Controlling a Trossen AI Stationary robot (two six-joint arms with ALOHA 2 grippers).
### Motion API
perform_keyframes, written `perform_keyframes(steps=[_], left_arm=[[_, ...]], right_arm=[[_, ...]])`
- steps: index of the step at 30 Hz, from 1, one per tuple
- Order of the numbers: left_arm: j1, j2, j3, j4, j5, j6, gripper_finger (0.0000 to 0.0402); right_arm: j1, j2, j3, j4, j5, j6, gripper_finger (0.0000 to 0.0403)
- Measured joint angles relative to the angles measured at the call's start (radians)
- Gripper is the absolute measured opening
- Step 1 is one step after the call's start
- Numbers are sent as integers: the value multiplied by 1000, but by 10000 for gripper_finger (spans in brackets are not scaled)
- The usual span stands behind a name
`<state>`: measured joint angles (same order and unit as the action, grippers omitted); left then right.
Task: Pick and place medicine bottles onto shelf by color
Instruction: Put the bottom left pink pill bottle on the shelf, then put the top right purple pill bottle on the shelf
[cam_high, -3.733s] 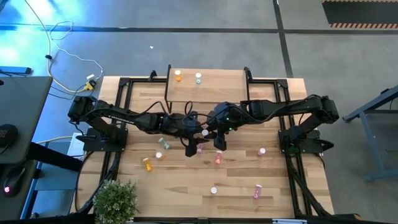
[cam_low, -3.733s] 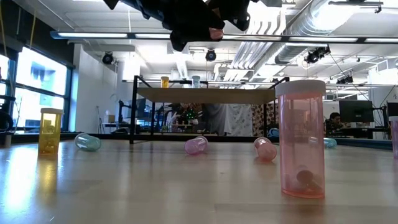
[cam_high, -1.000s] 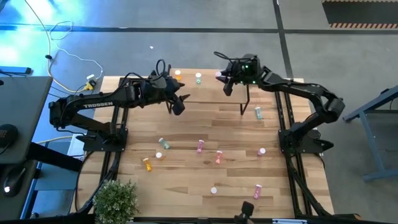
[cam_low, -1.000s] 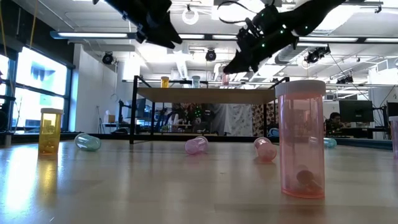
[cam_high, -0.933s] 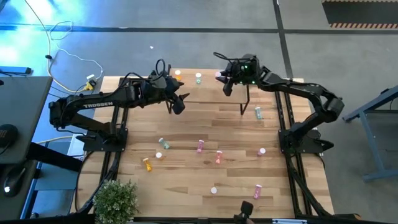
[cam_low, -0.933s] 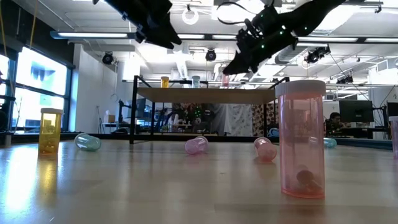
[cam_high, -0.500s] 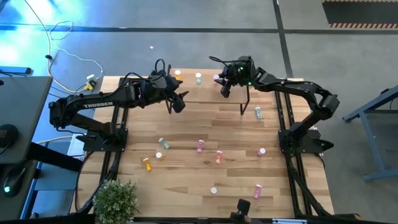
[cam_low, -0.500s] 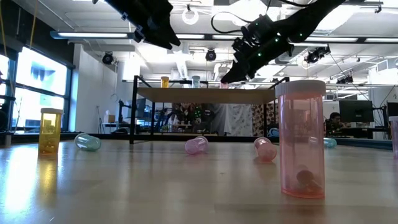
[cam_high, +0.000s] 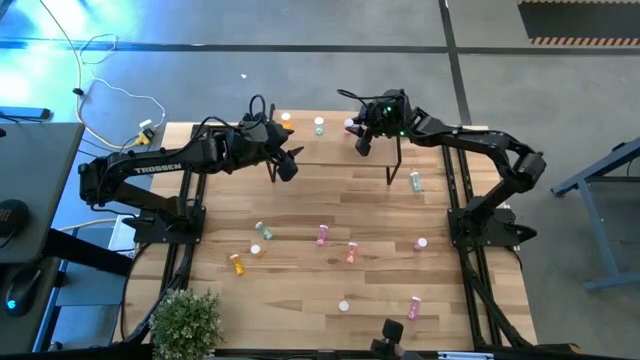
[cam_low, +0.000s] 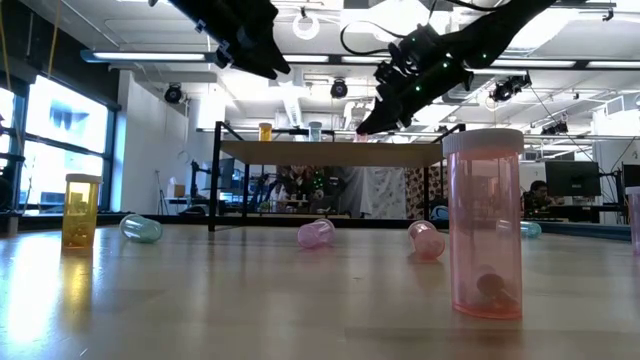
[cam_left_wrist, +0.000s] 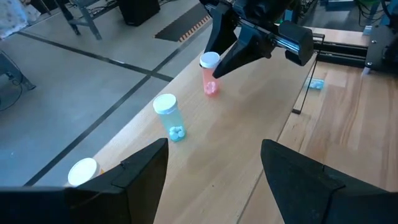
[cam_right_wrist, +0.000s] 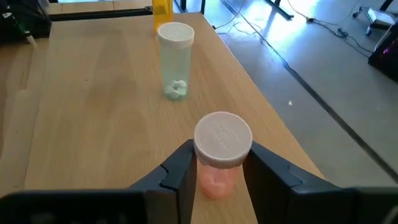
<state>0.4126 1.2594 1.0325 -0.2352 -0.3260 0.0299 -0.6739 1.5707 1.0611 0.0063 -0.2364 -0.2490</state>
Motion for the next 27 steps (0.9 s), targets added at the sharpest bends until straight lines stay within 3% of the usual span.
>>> perform_keyframes(steps=[9, 27], left_arm=[[0, 0, 0, 0, 0, 0, 246], [0, 1, 0, -12, 0, 10, 246]], right_arm=[[0, 0, -2, -11, 0, 40, 150], [2, -59, -2, -139, 60, 70, 152]])
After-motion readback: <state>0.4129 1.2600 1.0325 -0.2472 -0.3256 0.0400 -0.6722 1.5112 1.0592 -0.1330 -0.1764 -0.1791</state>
